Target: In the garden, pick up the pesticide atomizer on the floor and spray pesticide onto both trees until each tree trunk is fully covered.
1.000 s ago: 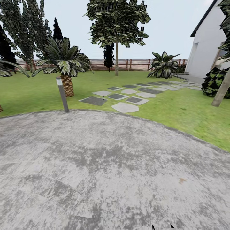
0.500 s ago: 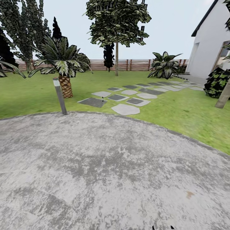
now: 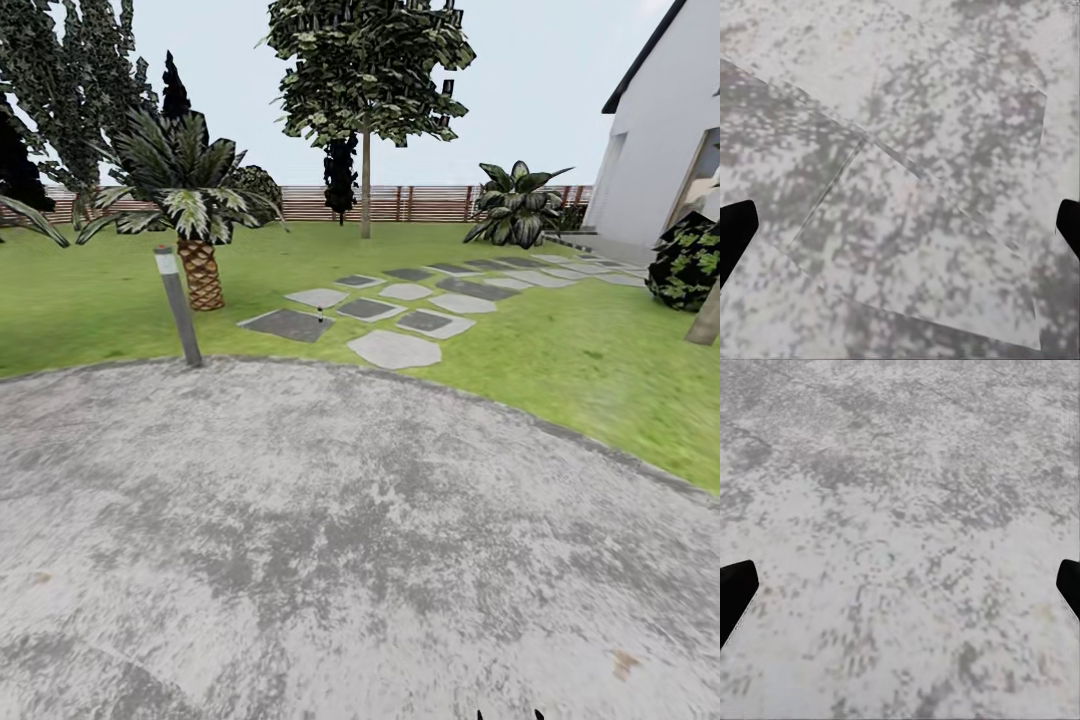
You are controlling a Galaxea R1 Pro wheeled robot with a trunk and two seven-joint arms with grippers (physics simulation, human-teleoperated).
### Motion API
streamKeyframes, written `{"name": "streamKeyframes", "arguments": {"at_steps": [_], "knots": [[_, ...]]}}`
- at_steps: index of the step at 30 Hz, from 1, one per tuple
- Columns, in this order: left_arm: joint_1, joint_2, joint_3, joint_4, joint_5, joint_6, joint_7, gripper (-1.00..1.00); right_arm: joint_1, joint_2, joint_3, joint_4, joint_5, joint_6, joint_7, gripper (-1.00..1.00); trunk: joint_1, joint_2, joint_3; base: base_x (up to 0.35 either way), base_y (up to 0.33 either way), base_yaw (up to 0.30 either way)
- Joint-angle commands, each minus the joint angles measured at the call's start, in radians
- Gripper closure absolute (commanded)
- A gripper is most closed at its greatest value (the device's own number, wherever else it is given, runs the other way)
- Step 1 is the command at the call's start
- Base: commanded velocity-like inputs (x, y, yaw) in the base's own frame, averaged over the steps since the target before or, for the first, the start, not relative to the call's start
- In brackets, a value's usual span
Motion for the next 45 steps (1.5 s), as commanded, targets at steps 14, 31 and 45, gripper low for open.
{"name": "streamKeyframes", "arguments": {"at_steps": [14, 31, 45], "knots": [[0.0, 0.0, 0.002, 0.001, 0.001, -0.003, 0.0, -1.0, -0.001, 0.0, -0.003, 0.001, 0.011, -0.004, -0.005, -1.0, 0.0, 0.0, 0.002, 0.339, 0.0, 0.024], [-0.001, 0.0, 0.002, 0.001, 0.001, -0.003, 0.0, -1.0, -0.001, 0.0, -0.003, 0.002, 0.011, -0.004, -0.005, -1.0, 0.0, 0.0, 0.012, 0.339, 0.0, 0.093], [0.0, 0.0, 0.003, 0.001, 0.001, -0.003, 0.0, -1.0, -0.001, 0.001, -0.004, 0.002, 0.011, -0.004, -0.005, -1.0, 0.0, 0.0, 0.012, 0.339, 0.0, 0.001]]}}
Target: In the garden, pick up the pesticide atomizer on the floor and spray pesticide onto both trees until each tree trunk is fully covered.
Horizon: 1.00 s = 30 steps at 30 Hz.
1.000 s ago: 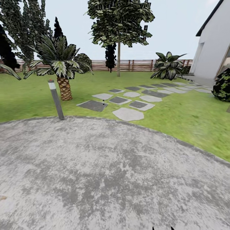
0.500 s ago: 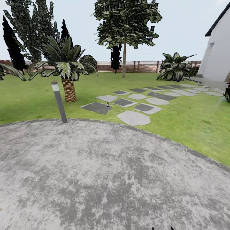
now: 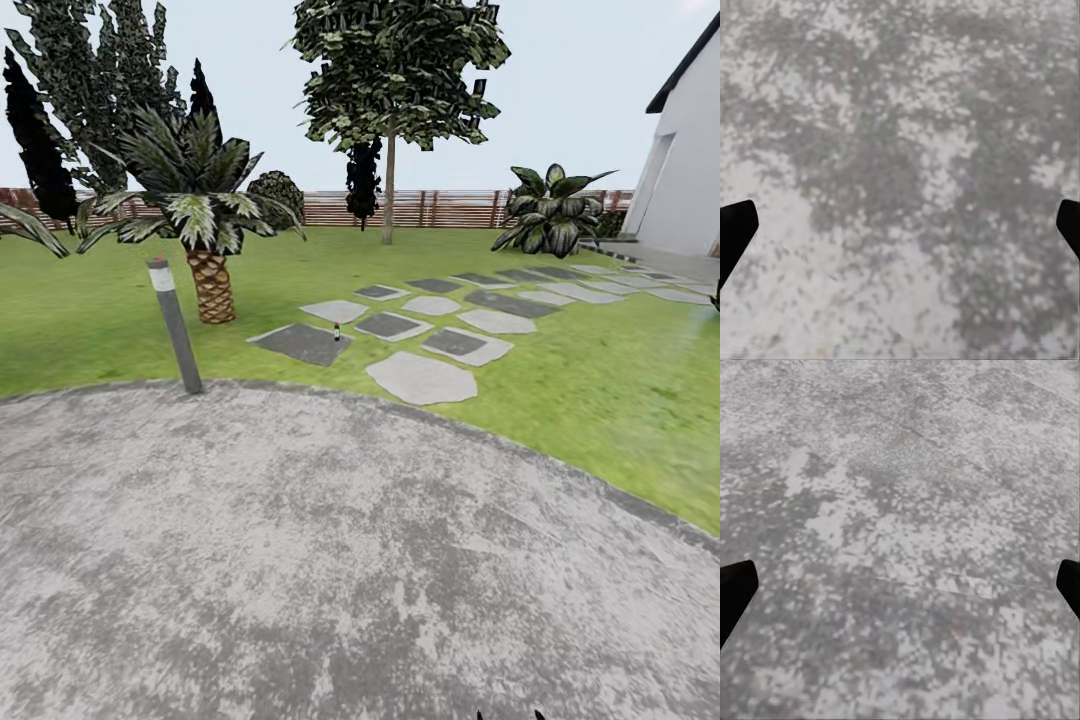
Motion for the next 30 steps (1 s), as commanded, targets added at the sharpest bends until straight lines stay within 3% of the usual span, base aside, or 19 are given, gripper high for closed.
{"name": "streamKeyframes", "arguments": {"at_steps": [1, 30], "knots": [[-0.001, 0.0, 0.002, 0.001, 0.001, -0.003, 0.0, -1.0, -0.001, 0.001, -0.004, 0.001, 0.011, -0.003, -0.005, -1.0, 0.0, 0.0, -0.001, 0.339, 0.0, 0.0], [-0.001, 0.0, 0.002, 0.001, 0.001, -0.003, 0.0, -1.0, -0.001, 0.0, -0.005, 0.001, 0.011, -0.003, -0.005, -1.0, 0.0, 0.0, -0.001, 0.339, 0.0, 0.0]]}}
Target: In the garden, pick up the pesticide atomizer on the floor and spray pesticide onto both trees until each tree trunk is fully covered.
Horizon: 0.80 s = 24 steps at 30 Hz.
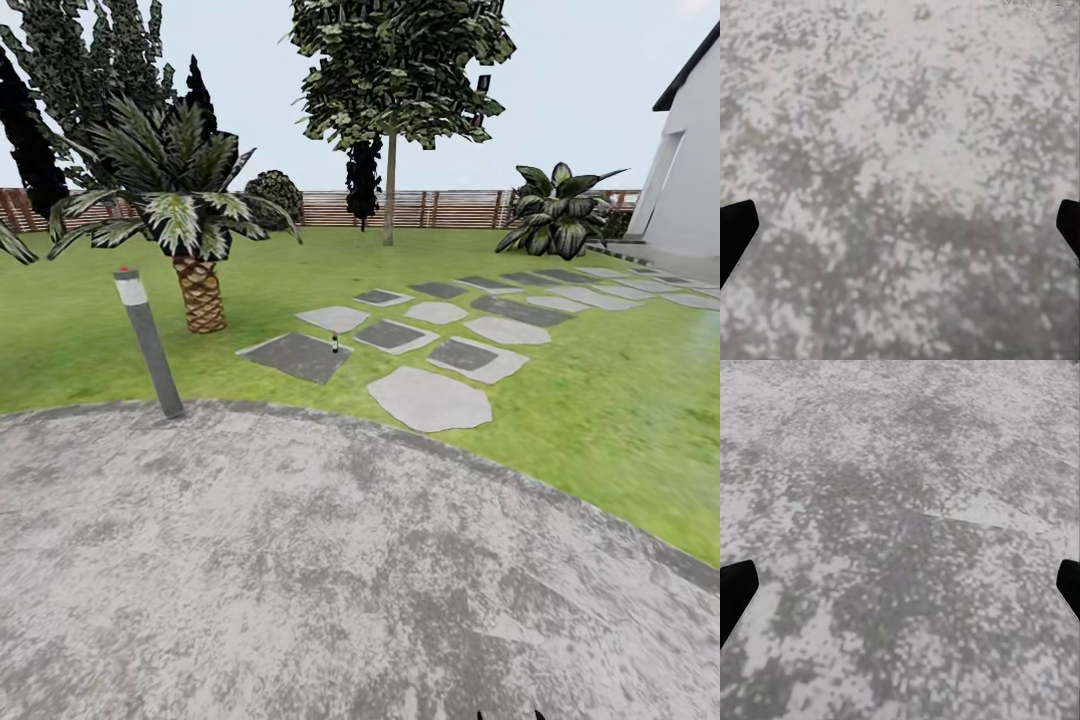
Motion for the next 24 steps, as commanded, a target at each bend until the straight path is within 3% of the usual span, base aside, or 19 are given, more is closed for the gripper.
{"name": "streamKeyframes", "arguments": {"at_steps": [1, 24], "knots": [[0.0, 0.0, 0.002, 0.001, 0.001, -0.003, 0.0, -1.0, -0.001, 0.0, -0.004, 0.001, 0.011, -0.003, -0.005, -1.0, 0.0, 0.0, -0.001, 0.339, 0.0, 0.0], [-0.001, 0.0, 0.002, 0.001, 0.001, -0.003, 0.0, -1.0, -0.001, 0.0, -0.004, 0.001, 0.011, -0.003, -0.005, -1.0, 0.0, 0.0, -0.001, 0.339, 0.0, 0.0]]}}
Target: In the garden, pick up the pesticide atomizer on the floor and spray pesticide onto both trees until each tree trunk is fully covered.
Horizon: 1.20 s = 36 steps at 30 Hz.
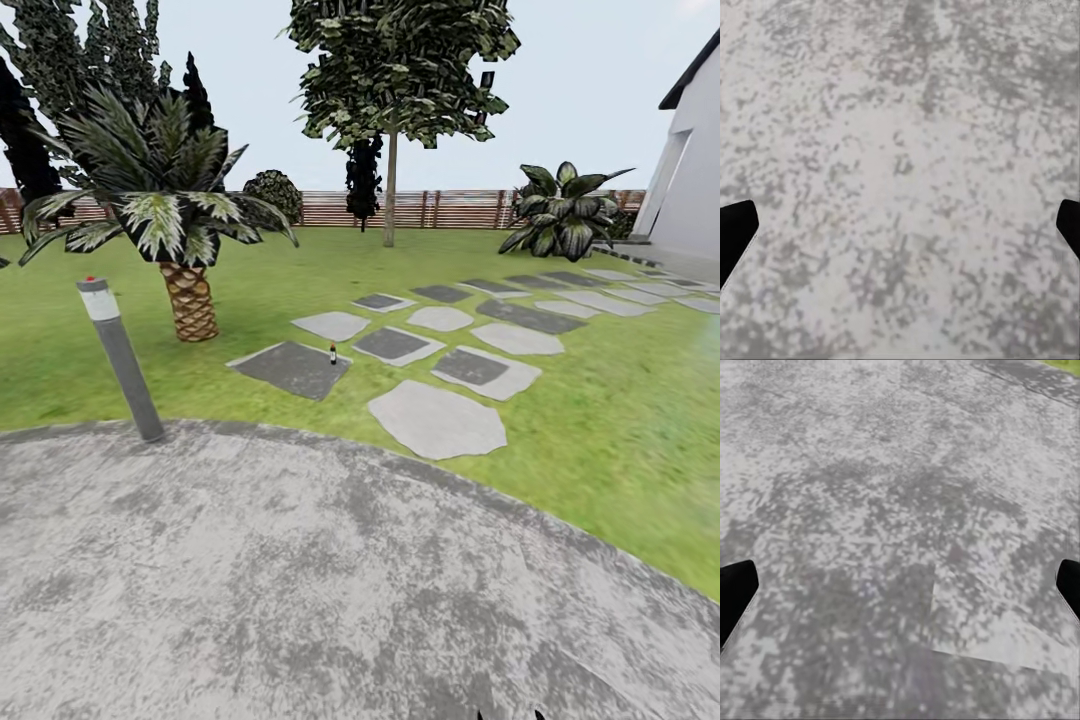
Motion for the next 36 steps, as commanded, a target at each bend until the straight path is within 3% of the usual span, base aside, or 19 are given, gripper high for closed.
{"name": "streamKeyframes", "arguments": {"at_steps": [1, 36], "knots": [[0.0, 0.0, 0.002, 0.001, 0.001, -0.003, 0.0, -1.0, -0.001, 0.0, -0.004, 0.001, 0.011, -0.003, -0.005, -1.0, 0.0, 0.0, -0.001, 0.339, 0.0, 0.0], [-0.001, 0.0, 0.002, 0.001, 0.001, -0.003, 0.0, -1.0, -0.001, 0.0, -0.004, 0.001, 0.011, -0.003, -0.005, -1.0, 0.0, 0.0, -0.001, 0.339, 0.0, 0.0]]}}
